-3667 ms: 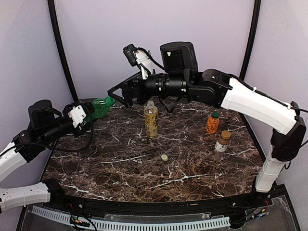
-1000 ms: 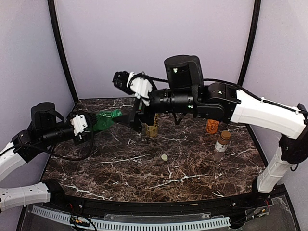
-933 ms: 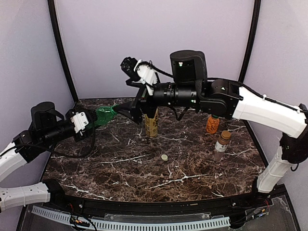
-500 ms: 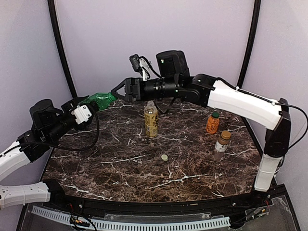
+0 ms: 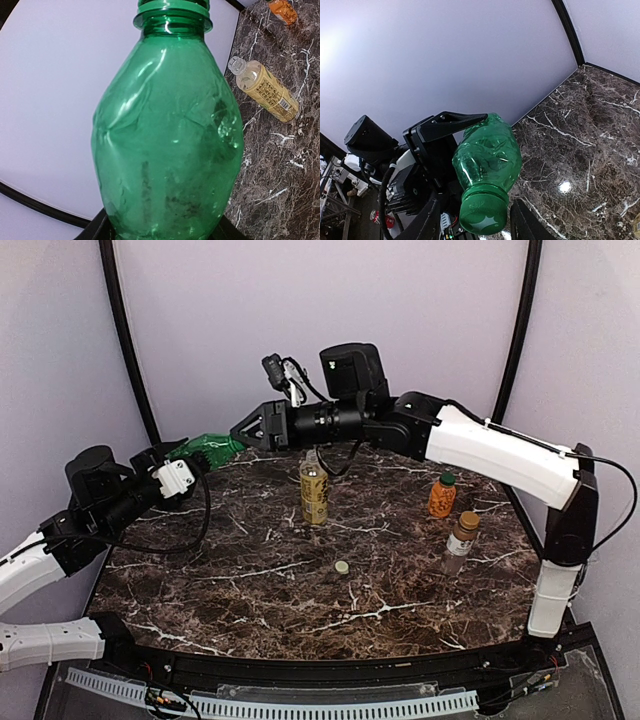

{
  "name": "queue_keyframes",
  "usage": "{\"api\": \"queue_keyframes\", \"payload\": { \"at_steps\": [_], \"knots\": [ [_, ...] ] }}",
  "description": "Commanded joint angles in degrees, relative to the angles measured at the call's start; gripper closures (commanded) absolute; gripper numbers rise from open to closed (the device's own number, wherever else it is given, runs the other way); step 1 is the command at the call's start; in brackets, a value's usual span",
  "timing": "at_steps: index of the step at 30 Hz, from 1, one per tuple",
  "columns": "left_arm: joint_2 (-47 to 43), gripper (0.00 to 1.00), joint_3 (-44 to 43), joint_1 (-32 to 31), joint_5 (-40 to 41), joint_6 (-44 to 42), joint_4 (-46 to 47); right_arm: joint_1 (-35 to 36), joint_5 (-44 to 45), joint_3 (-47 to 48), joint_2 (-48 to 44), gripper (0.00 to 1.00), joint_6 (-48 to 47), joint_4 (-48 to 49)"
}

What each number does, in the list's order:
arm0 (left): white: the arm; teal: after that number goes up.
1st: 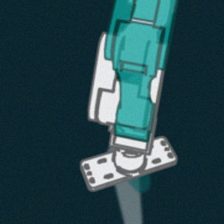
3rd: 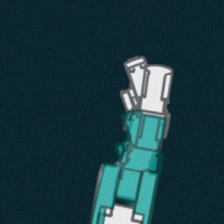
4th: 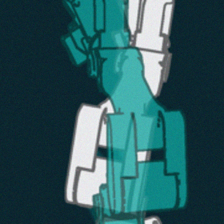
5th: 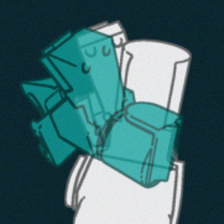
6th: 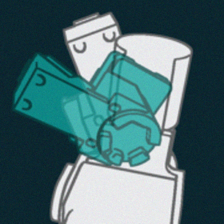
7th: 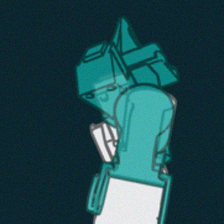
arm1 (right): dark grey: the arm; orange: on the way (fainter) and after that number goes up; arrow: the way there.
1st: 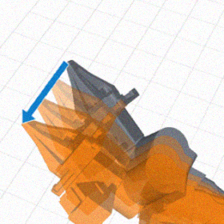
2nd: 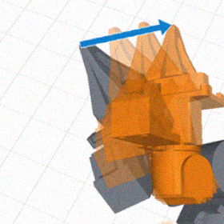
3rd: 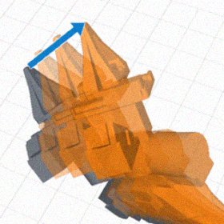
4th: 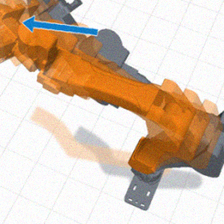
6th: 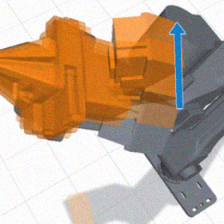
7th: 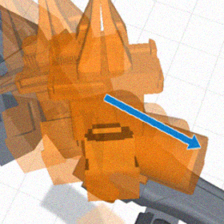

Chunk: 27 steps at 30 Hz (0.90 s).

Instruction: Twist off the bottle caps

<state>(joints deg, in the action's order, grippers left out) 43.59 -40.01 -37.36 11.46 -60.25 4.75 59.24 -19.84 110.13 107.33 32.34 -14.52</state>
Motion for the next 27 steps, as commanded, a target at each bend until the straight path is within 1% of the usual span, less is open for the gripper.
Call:
{"api": "queue_keyframes", "payload": {
  "at_steps": [1, 5, 7, 9, 13, 14, 16, 17, 18, 19, 20, 21, 23, 27],
  "knots": [
    [0.0, 0.99, 0.8, -0.4, 0.7, -0.6, 2.4, 0.2, -1.6, 2.1, 1.8, 0.54, 0.3, 0.8],
    [0.0, 0.98, 0.8, -0.4, 0.9, -0.6, 2.5, 0.3, -1.6, 2.1, 1.9, 0.58, 0.4, 0.3],
    [-0.1, 0.98, 0.9, -0.4, 0.8, -0.7, 2.5, 0.2, -1.4, 1.8, 1.8, 0.63, 0.4, 0.2],
    [-0.1, 0.99, 0.9, -0.4, 0.8, -0.5, 2.5, 0.3, -1.1, 1.5, 1.6, 0.71, 0.4, 0.2],
    [-0.2, 0.99, 0.9, -0.4, 0.3, -0.3, 2.4, 0.2, -0.9, 1.1, 1.1, 0.98, -0.6, 0.2],
    [-0.3, 0.99, 0.9, -0.4, 0.0, 0.0, 1.8, 0.2, -1.1, 1.0, 1.0, 1.0, -1.1, 0.2],
    [-0.6, 0.99, 0.4, -0.4, -1.9, 1.0, -0.9, 0.2, -3.3, 0.7, 0.7, 1.0, -4.9, 0.5],
    [-0.8, 0.99, -0.3, -0.4, -4.4, 1.5, -2.6, 0.4, -5.2, 0.7, 0.6, 1.0, -7.5, 0.6],
    [-0.8, 0.99, -1.4, -0.4, -6.2, 2.7, -7.0, 0.6, -7.3, 0.6, 0.5, 1.0, -11.2, 0.4],
    [-0.8, 0.99, -2.0, -0.4, -9.6, 3.2, -9.7, 1.1, -8.6, 0.5, 0.1, 1.0, -15.2, -0.3],
    [-0.8, 0.99, -3.0, -0.4, -12.3, 4.3, -14.8, 1.9, -9.2, 0.2, -0.5, 1.0, -20.7, -1.4],
    [-0.8, 0.99, -3.5, -0.4, -16.8, 4.9, -17.0, 2.8, -9.6, -0.2, -1.2, 1.0, -27.1, -2.7],
    [-1.0, 0.99, -4.6, -0.4, -22.1, 6.2, -23.6, 4.5, -9.2, -2.3, -3.2, 1.0, -39.2, -4.8],
    [-1.0, 0.99, -6.6, -0.4, -29.2, 7.0, -30.7, 6.2, -10.3, -8.9, -8.2, 1.0, -57.1, -5.2]
  ]
}}
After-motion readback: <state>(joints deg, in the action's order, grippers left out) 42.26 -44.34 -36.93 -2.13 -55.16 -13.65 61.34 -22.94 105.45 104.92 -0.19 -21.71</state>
